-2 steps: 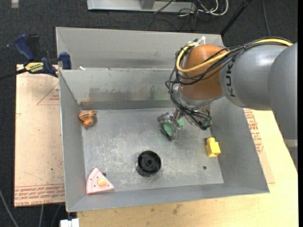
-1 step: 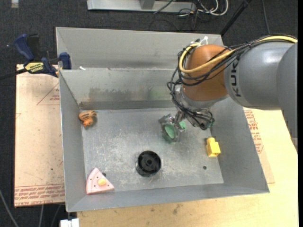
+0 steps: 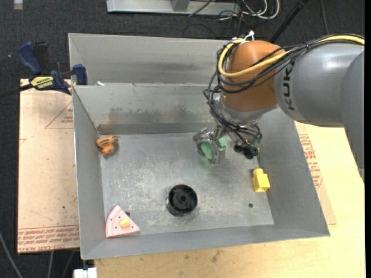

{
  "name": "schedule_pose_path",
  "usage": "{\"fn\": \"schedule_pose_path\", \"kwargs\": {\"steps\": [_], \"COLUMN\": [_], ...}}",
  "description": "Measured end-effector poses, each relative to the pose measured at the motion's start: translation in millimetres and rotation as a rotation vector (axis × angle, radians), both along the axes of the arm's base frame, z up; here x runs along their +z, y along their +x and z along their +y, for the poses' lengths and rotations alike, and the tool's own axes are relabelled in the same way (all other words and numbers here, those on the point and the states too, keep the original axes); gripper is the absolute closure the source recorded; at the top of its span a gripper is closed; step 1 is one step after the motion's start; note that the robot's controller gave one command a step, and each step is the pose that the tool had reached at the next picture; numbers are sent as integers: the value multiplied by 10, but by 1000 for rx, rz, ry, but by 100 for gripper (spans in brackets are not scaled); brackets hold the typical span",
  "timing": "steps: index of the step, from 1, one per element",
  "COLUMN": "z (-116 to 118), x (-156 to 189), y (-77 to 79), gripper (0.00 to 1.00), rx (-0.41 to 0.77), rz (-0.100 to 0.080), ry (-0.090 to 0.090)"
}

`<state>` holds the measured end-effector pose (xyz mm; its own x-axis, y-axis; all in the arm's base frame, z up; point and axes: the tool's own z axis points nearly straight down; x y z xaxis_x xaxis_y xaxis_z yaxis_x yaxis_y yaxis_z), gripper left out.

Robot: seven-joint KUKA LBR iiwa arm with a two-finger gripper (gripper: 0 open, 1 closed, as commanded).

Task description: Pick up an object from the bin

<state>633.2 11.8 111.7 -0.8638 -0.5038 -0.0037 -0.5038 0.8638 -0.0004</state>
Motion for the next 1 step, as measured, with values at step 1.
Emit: {"fn": "schedule_pose_path", "kwargs": {"steps": [1], "z": [-363], "x": [500], "y": [-14], "gripper": [100], "rx": [-16], "rz": [5], "ry": [2]}}
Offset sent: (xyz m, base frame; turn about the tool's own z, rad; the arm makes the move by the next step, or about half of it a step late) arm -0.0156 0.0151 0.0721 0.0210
